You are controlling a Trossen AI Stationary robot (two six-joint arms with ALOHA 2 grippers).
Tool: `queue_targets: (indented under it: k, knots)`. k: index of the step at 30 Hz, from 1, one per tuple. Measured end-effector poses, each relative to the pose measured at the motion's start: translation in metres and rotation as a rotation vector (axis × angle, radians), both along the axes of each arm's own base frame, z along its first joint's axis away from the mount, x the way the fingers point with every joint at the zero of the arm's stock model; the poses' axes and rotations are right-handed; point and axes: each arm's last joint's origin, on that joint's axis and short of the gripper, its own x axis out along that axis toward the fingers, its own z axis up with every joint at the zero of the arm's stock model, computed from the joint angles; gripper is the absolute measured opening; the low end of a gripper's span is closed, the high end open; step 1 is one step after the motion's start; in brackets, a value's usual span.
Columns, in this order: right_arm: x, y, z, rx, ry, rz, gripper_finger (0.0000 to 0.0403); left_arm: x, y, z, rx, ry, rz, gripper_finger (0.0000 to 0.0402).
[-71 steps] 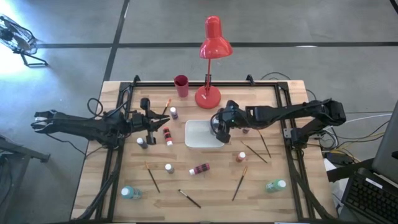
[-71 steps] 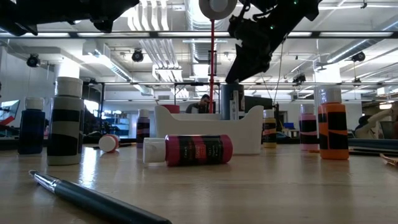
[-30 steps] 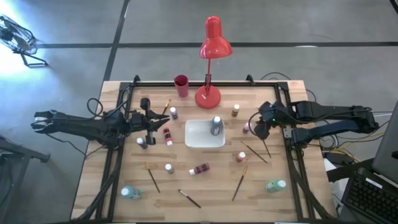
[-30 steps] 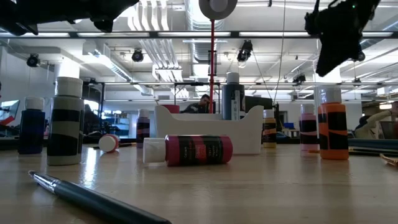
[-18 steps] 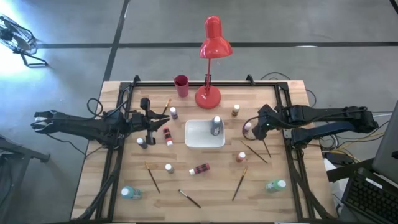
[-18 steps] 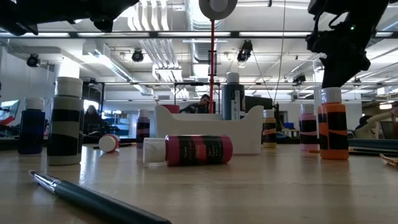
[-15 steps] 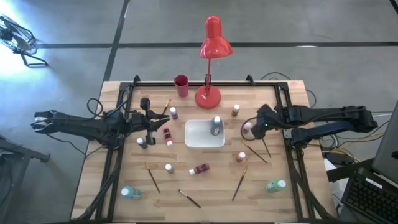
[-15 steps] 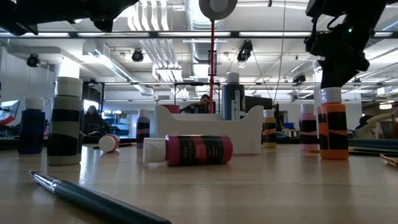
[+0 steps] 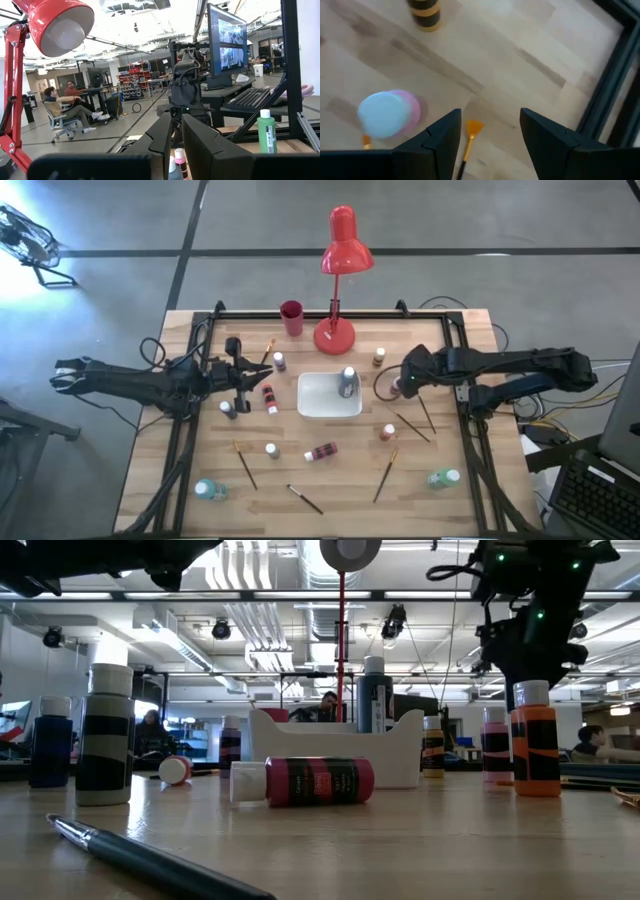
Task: Pick & Place Paint Supplies
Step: Put the pink paint bottle into the white bin
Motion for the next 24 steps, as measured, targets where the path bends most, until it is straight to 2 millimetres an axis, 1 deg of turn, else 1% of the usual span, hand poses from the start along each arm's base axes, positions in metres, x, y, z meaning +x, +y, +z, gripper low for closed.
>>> queue_targets:
  k: [4, 8, 13, 16, 20, 24]
  knots:
    - [0.002, -0.001, 0.004, -0.006, 0.001, 0.055, 0.0199, 0.0, 0.0, 0.0, 0.0, 0.0, 0.0, 0.0051]
    - [0.001, -0.001, 0.019, -0.003, -0.054, 0.104, 0.0191, 0.0, 0.0, 0.0, 0.001, 0.0, 0.001, 0.0051]
    - [-0.005, 0.007, 0.032, 0.091, -0.153, 0.223, 0.0183, 0.0, 0.0, 0.0, 0.0, 0.0, 0.001, 0.0051]
    - [-0.007, 0.012, 0.036, 0.102, -0.202, 0.286, 0.0178, 0.0, 0.0, 0.0, 0.001, 0.001, 0.001, 0.0051]
    - [-0.007, 0.013, 0.037, 0.077, -0.218, 0.316, 0.0174, 0.0, 0.0, 0.0, 0.001, 0.0, 0.001, 0.0051]
    - [-0.002, 0.012, 0.034, 0.059, -0.22, 0.336, 0.0183, 0.0, 0.0, 0.0, 0.001, 0.001, 0.001, 0.0051]
